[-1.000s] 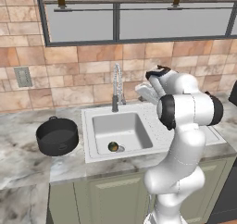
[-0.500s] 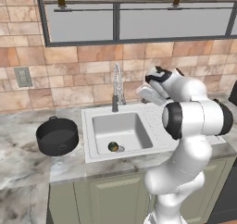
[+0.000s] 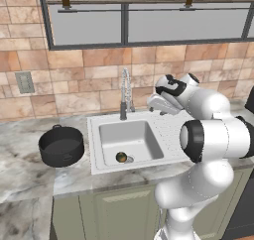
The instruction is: Dump the squash from the pot into the sink. Then turn on the water and wash the squash. Then turn off the water and put the squash back in the pot.
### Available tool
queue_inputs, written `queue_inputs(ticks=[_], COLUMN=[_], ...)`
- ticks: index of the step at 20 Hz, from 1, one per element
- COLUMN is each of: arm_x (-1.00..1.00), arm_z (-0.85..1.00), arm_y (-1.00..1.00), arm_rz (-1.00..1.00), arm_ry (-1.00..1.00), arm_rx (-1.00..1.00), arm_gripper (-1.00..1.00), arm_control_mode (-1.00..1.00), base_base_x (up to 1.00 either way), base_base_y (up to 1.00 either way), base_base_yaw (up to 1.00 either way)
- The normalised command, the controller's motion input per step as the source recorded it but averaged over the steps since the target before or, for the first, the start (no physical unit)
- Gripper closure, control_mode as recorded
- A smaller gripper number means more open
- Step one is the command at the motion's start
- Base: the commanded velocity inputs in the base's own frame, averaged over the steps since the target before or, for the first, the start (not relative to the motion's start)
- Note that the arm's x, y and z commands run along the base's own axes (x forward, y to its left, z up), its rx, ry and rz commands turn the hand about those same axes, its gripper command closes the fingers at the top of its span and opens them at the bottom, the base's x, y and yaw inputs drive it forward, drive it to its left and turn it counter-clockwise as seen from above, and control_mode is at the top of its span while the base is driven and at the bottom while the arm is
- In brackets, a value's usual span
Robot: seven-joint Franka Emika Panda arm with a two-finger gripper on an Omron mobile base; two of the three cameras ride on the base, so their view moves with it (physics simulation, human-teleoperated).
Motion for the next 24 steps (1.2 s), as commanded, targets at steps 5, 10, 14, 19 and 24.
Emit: queue_inputs(ticks=[5,10,14,19,24], arm_x=[-0.02,0.00,-0.02,-0.20,-0.52], arm_z=[0.12,0.02,0.00,0.00,0.00], arm_y=[0.00,0.00,0.00,0.00,0.00], arm_rz=[0.00,0.00,0.00,0.00,0.01], arm_ry=[0.11,0.08,0.01,-0.01,-0.11], arm_rx=[-0.06,-0.11,-0.06,-0.04,-0.03], arm_gripper=[-1.00,-1.00,-1.00,-1.00,-1.00], arm_control_mode=[-1.00,-1.00,-1.00,-1.00,-1.00], base_base_x=[0.00,0.00,0.00,0.00,0.00], base_base_y=[0.00,0.00,0.00,0.00,0.00], base_base_yaw=[0.00,0.00,0.00,0.00,0.00])
